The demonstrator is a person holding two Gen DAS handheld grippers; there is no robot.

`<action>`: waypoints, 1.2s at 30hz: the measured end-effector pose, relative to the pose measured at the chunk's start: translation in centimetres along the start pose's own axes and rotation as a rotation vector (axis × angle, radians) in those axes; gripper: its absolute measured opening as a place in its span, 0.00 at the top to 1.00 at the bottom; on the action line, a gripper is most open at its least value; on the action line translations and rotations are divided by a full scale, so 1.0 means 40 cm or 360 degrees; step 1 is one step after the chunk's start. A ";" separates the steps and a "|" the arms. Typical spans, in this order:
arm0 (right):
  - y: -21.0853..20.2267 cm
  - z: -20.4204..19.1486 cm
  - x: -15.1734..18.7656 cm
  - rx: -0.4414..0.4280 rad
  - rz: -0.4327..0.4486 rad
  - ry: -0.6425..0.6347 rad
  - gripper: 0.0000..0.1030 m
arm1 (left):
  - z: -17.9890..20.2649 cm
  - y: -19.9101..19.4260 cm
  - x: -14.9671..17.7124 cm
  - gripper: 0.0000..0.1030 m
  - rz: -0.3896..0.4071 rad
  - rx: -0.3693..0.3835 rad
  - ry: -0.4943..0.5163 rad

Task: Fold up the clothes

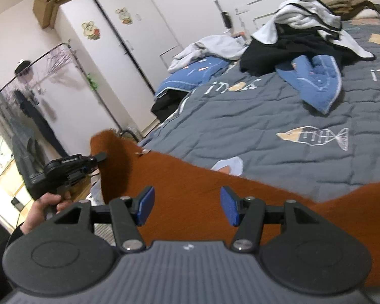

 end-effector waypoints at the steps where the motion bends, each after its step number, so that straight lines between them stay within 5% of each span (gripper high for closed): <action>1: -0.006 0.011 -0.005 0.0005 0.0008 0.0020 0.45 | 0.047 0.012 0.014 0.95 -0.0025 0.0061 0.0052; 10: -0.075 0.129 -0.045 0.0059 0.0087 0.0210 0.45 | 0.422 0.107 0.292 0.95 -0.0475 0.0460 0.0680; 17: -0.066 0.192 -0.033 0.0007 0.0006 0.0371 0.44 | 0.490 0.116 0.467 0.95 -0.0751 0.0532 0.1027; 25: 0.024 0.203 0.025 -0.0054 -0.0172 0.0494 0.44 | 0.469 0.110 0.490 0.84 -0.0828 0.0535 0.1165; 26: 0.032 0.203 0.030 -0.0060 -0.0186 0.0499 0.44 | 0.472 0.107 0.487 0.79 -0.0830 0.0545 0.1155; 28: 0.038 0.203 0.036 -0.0055 -0.0200 0.0504 0.44 | 0.476 0.091 0.475 0.48 -0.0834 0.0579 0.1139; 36: 0.072 0.211 0.066 -0.0023 -0.0258 0.0521 0.44 | 0.457 0.072 0.414 0.47 -0.0748 0.0579 0.1079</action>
Point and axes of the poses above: each gripper's, at about its wrist camera, not at the fingertips, and y roughly the way its jaws point, z to its right, x to its underside, the point moved 8 cm from there along y, roughly the way its jaws point, and after that the axes turned 5 degrees about -z, right-handed, at the moved point
